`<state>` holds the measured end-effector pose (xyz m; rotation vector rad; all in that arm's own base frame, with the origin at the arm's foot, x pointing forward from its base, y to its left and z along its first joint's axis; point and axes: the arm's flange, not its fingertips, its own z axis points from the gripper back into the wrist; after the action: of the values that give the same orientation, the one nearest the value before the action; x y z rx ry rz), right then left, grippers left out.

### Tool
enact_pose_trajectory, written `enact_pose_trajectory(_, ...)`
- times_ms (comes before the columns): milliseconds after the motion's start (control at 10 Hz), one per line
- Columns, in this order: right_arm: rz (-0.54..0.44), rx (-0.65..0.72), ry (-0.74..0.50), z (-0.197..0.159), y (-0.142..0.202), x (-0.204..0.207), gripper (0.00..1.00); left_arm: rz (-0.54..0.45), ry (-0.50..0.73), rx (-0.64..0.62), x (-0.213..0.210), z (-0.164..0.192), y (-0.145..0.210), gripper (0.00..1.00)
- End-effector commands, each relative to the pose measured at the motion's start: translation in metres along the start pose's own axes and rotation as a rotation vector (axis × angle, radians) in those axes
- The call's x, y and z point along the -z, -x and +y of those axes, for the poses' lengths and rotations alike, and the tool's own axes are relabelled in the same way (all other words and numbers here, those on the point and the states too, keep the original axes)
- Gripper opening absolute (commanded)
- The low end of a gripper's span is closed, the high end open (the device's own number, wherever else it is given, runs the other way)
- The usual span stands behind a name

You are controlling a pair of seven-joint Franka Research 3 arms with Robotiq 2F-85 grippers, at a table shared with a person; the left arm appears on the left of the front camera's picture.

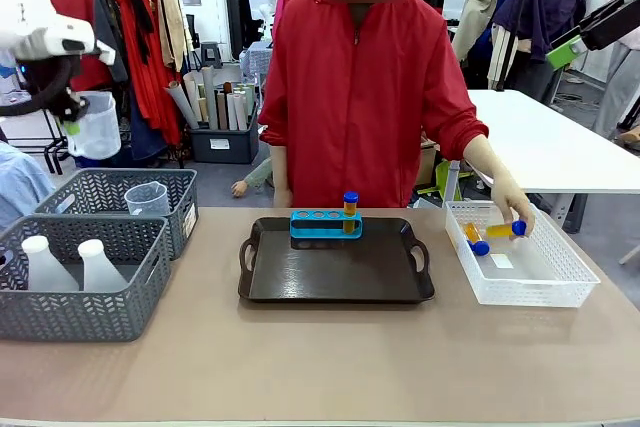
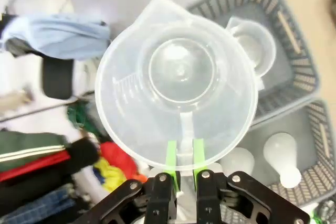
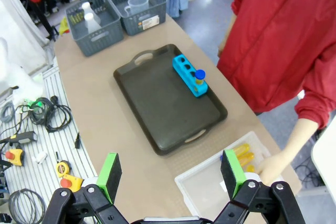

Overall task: Prepare the laboratory tools.
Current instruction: Pick up one Large Measuring Cup and place it on the Handle tray.

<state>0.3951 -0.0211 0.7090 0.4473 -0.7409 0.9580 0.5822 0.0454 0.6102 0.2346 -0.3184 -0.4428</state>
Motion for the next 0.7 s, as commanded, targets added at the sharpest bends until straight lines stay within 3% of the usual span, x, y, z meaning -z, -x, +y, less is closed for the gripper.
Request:
enact_pose_trajectory(0, -0.008, -0.006, -0.006, 0.002, -0.001, -0.001, 1.00, -0.048, -0.038, 0.104, -0.048, -0.017, -0.007, 0.00)
enact_pose_trajectory(300, -0.008, -0.006, -0.006, 0.002, -0.001, -0.001, 1.00, -0.121, -0.072, 0.222, -0.128, -0.051, -0.018, 0.00)
enact_pose_trajectory(600, -0.008, -0.006, -0.006, 0.002, -0.001, -0.001, 1.00, -0.142, -0.089, 0.288, -0.183, -0.074, -0.021, 0.00)
